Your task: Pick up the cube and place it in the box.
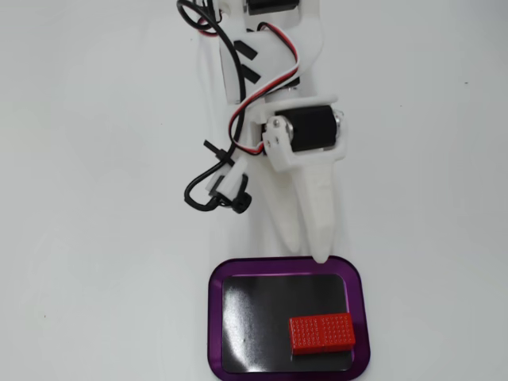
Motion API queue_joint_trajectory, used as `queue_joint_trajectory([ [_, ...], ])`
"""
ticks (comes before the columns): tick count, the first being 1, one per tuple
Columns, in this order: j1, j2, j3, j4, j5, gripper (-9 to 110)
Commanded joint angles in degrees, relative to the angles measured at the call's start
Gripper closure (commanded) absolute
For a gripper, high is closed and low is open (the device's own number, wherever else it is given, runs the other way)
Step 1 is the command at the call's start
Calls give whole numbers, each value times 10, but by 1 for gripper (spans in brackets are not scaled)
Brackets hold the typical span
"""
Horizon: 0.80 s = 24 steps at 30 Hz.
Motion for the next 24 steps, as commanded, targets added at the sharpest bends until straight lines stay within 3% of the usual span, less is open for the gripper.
queue_joint_trajectory([
  [1, -4, 21, -17, -4, 1, 88],
  [6, -4, 87, 9, 11, 25, 88],
  [14, -4, 317, 75, 178, 168, 88],
  [24, 3, 671, 319, 378, 254, 88],
])
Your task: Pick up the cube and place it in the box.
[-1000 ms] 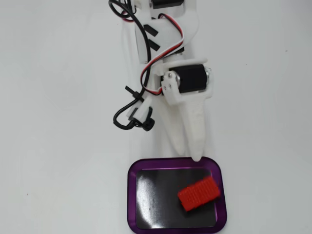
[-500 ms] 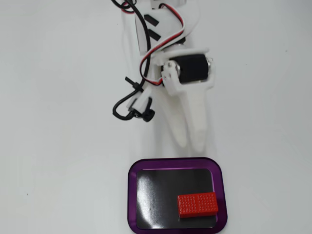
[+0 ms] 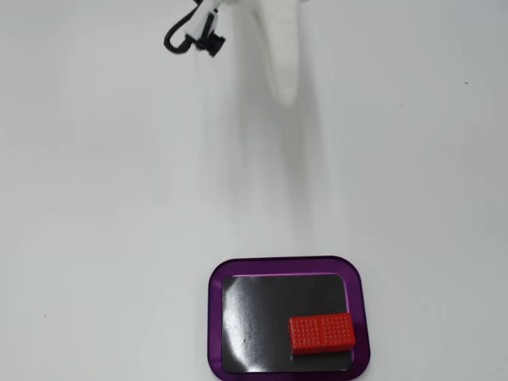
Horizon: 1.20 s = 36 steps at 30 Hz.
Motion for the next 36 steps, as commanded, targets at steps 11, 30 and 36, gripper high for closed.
queue_joint_trajectory([
  [11, 29, 611, 286, 290, 5, 77],
  [30, 85, 625, 358, 392, 91, 93],
  [36, 84, 624, 403, 400, 91, 102],
])
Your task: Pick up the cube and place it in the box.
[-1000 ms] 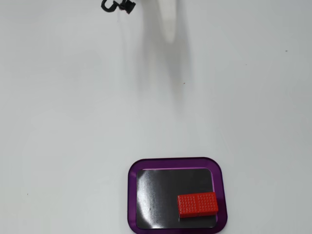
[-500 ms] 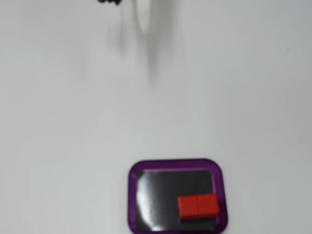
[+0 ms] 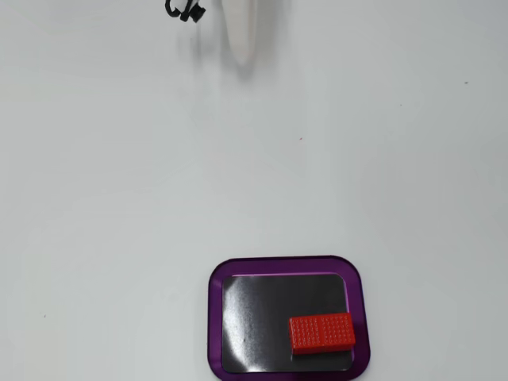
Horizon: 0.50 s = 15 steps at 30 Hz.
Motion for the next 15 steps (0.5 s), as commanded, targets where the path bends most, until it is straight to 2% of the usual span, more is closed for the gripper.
queue_joint_trajectory([
  [1, 1, 26, 23, 6, -1, 102],
  [15, -2, 26, 40, 28, 5, 102],
])
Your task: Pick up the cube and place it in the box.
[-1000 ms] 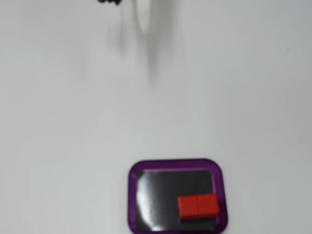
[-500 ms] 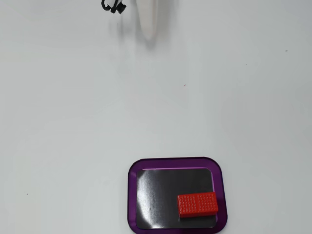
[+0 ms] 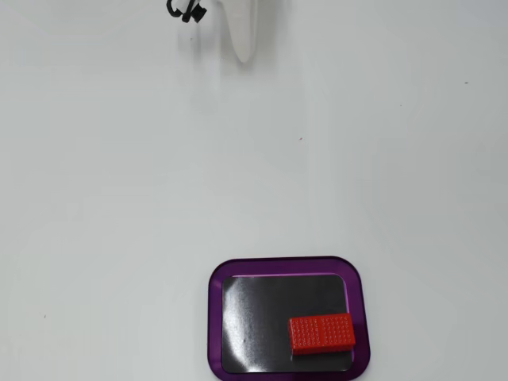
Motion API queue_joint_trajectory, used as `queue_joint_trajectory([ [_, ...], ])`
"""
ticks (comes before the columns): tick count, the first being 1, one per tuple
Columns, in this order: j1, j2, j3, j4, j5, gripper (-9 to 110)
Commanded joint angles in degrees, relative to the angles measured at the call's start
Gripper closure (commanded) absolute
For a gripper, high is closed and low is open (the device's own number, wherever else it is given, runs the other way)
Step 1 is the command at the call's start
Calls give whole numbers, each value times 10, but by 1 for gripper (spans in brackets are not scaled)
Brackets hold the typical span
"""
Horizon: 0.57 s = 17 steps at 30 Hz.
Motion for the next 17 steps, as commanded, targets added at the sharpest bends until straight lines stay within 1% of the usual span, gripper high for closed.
queue_joint_trajectory([
  [1, 0, 26, 2, 4, 9, 102],
  [17, -1, 27, 2, 1, 5, 102],
])
